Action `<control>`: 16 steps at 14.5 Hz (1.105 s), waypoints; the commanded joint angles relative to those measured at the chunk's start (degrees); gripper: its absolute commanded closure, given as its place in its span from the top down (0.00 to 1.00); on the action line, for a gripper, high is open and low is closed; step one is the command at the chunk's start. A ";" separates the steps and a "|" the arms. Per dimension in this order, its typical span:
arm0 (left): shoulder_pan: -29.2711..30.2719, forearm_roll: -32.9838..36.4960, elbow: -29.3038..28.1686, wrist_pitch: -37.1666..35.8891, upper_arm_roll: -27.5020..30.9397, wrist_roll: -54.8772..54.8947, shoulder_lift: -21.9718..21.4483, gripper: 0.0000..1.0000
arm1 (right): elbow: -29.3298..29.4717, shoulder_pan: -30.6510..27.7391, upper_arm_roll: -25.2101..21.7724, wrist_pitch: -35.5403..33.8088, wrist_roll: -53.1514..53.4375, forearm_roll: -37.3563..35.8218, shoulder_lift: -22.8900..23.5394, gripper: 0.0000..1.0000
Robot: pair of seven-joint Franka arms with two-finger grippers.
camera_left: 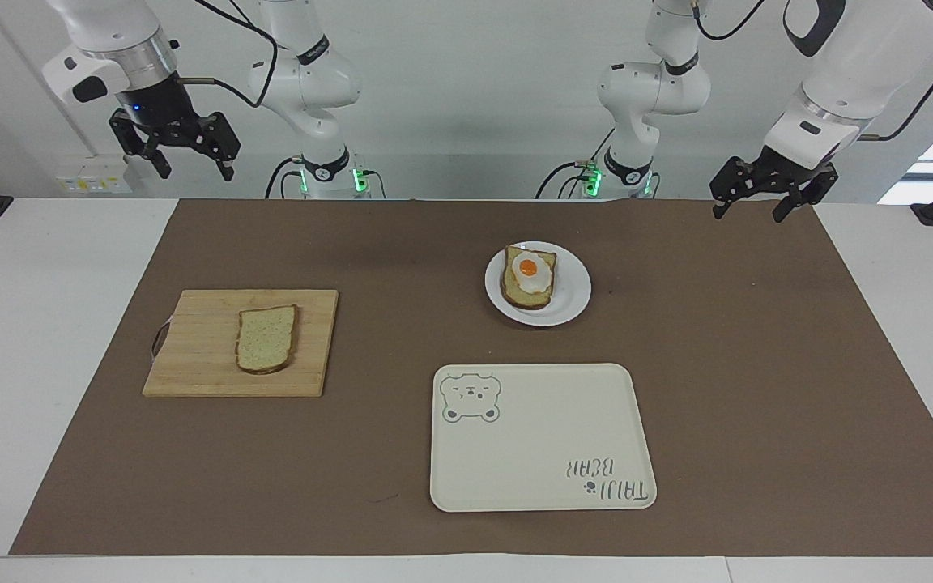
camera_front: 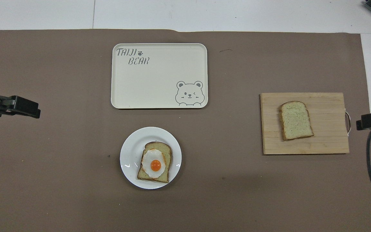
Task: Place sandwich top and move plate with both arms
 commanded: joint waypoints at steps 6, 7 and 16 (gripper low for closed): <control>0.97 0.87 -0.36 -0.61 -0.55 0.51 -0.85 1.00 | -1.92 -0.29 0.09 1.33 -0.44 -0.21 -1.48 1.00; 0.88 0.78 -0.36 -0.69 -0.64 0.51 -0.85 1.00 | -2.10 -0.73 0.09 1.33 -0.62 -0.21 -1.31 1.00; 0.97 0.87 -0.36 -0.61 -0.64 0.60 -0.85 1.00 | -8.50 -3.63 -0.18 9.66 -8.35 -0.21 -0.60 1.00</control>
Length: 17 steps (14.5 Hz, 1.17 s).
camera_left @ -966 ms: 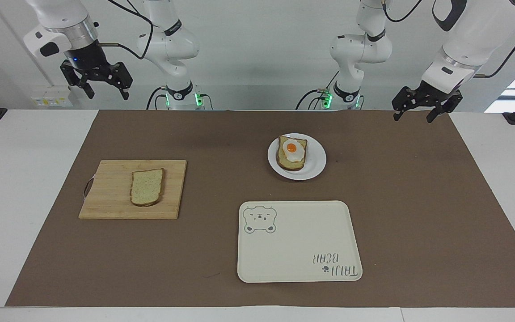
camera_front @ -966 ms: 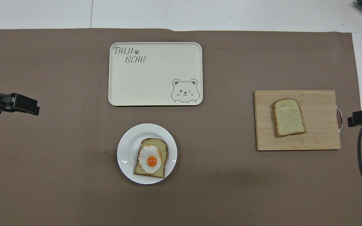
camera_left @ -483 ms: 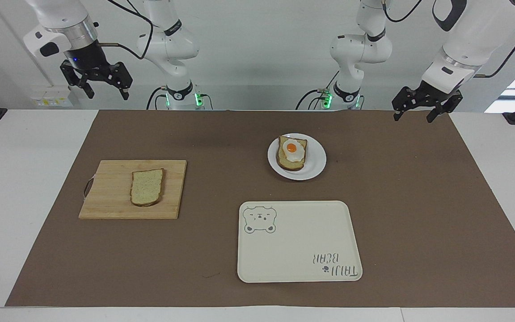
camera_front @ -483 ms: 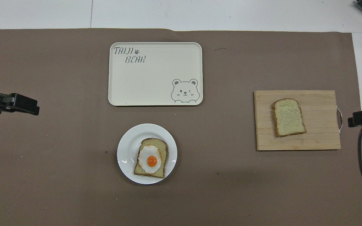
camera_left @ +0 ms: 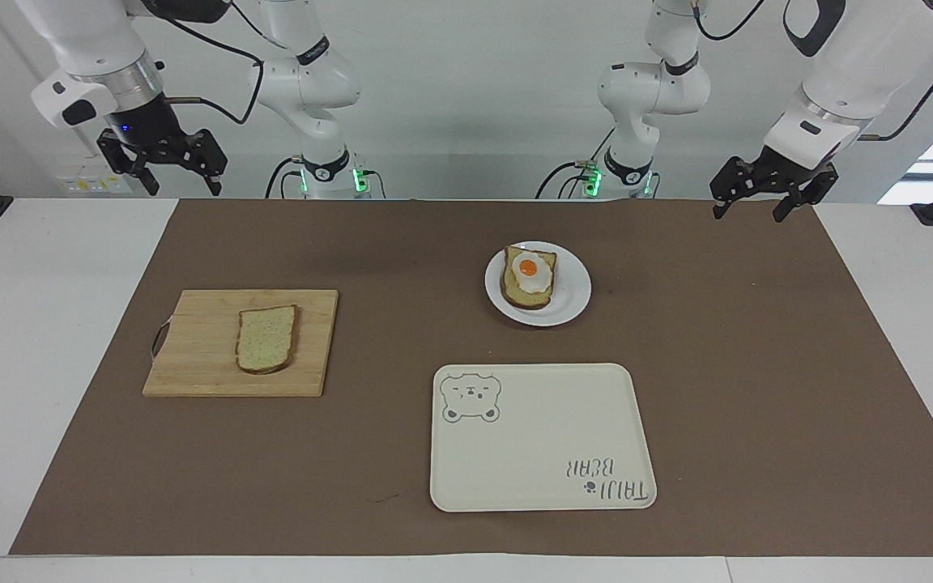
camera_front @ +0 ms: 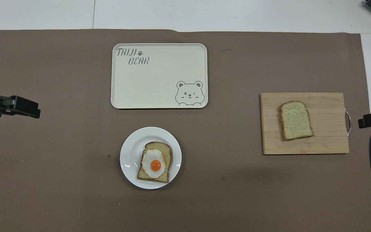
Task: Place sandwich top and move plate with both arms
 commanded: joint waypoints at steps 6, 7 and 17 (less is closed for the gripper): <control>0.88 0.87 -0.36 -0.69 -0.64 0.51 -0.85 1.00 | -6.64 -0.96 0.26 10.48 -4.46 -0.20 3.05 1.00; 0.88 0.87 -0.36 -0.69 -0.64 0.59 -0.85 1.00 | -6.72 -0.96 0.26 11.45 -4.56 -0.20 4.02 1.00; 0.96 0.87 -0.36 -0.61 -0.64 0.51 -0.85 1.00 | -10.76 -0.88 0.35 22.43 -9.48 0.68 12.20 1.00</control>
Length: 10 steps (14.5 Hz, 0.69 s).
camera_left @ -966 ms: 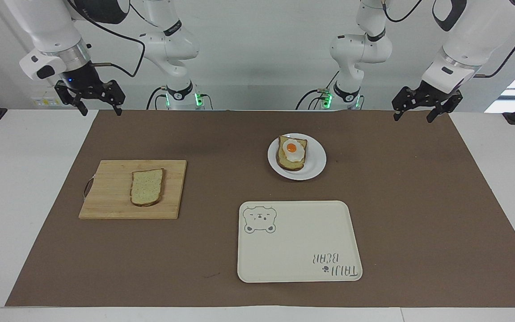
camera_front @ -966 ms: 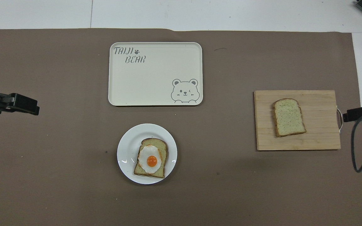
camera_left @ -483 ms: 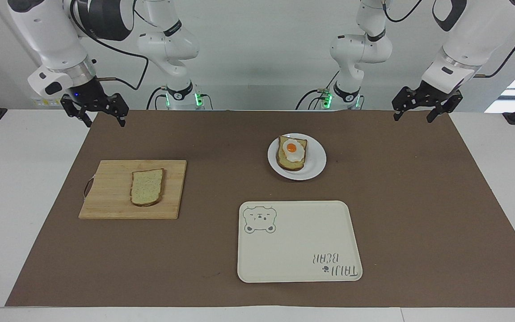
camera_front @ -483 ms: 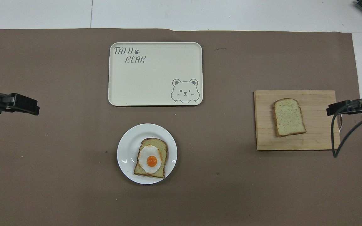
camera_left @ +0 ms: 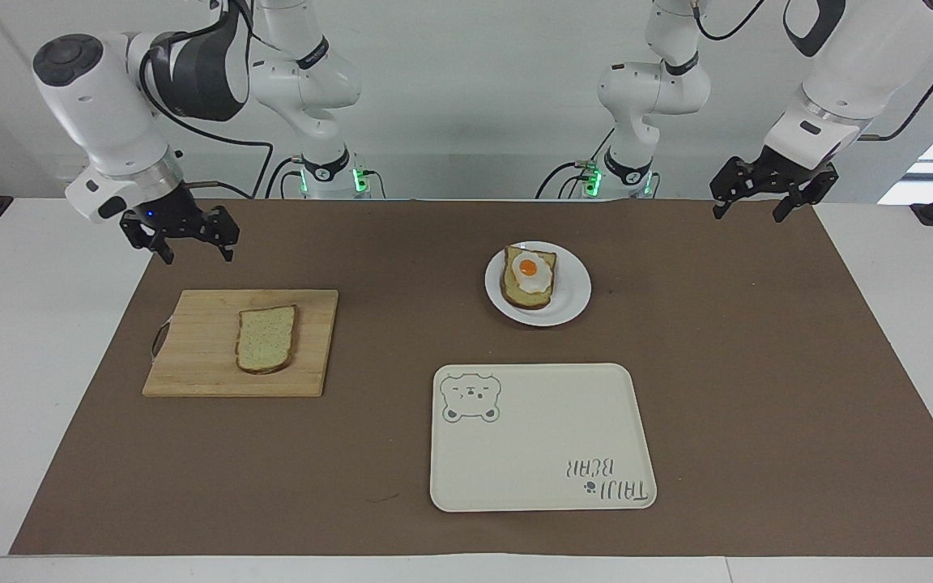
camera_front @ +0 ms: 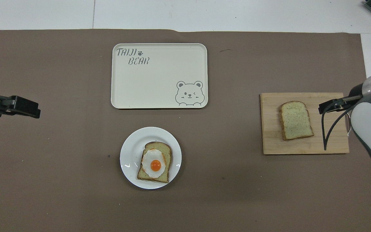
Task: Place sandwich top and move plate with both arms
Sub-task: 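Reach the right gripper to the bread slice on the cutting board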
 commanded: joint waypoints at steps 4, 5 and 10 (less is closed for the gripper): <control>0.96 0.78 -0.36 -0.69 -0.64 0.60 -0.85 1.00 | -4.91 -0.85 0.40 5.34 -2.37 0.82 0.28 1.00; 0.87 0.87 -0.36 -0.61 -0.64 0.51 -0.85 1.00 | -5.08 -1.11 0.40 6.13 -3.25 0.91 1.24 1.00; 0.87 0.87 -0.36 -0.69 -0.55 0.51 -0.85 1.00 | -5.87 -1.99 0.40 9.82 -7.20 2.31 4.06 1.00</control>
